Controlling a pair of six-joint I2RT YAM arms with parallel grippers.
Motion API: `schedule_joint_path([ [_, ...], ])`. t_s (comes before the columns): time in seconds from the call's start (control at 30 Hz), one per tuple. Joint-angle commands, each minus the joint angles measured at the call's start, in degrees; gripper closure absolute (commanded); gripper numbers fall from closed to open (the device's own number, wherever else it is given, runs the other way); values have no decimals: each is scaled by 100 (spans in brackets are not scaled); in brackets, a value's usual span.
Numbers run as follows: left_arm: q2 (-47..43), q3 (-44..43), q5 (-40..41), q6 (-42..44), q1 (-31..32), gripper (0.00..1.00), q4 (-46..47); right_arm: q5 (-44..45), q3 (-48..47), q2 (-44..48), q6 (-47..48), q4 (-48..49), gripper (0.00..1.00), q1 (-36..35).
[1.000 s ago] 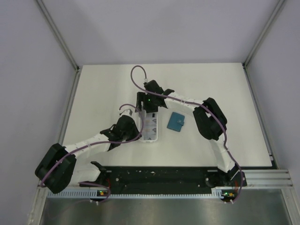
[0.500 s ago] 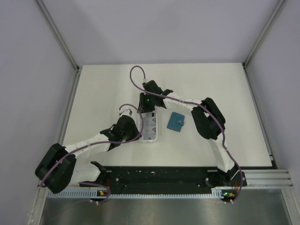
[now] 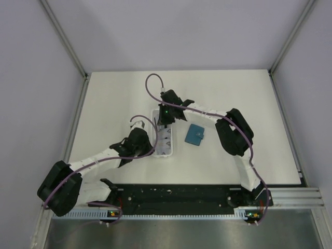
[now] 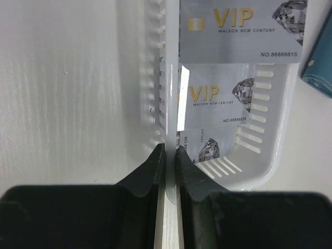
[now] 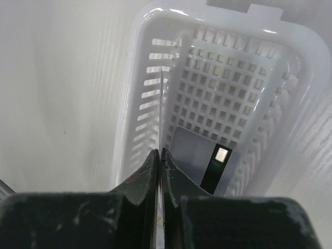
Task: Put the credit cards into the card holder
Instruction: Pick up the credit card from the storage box.
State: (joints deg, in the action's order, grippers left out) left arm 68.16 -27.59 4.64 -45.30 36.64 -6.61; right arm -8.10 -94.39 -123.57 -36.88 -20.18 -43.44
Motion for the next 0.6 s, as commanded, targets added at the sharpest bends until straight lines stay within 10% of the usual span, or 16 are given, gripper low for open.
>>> schedule_joint_path([
  [0.0, -189, -255, 299, 161, 10, 100, -217, 194, 254, 684, 269, 67, 100, 46],
  [0.57, 56, -906, 268, 1119, -1114, 98, -755, -166, 1853, 2961, 542, 946, 100, 301],
])
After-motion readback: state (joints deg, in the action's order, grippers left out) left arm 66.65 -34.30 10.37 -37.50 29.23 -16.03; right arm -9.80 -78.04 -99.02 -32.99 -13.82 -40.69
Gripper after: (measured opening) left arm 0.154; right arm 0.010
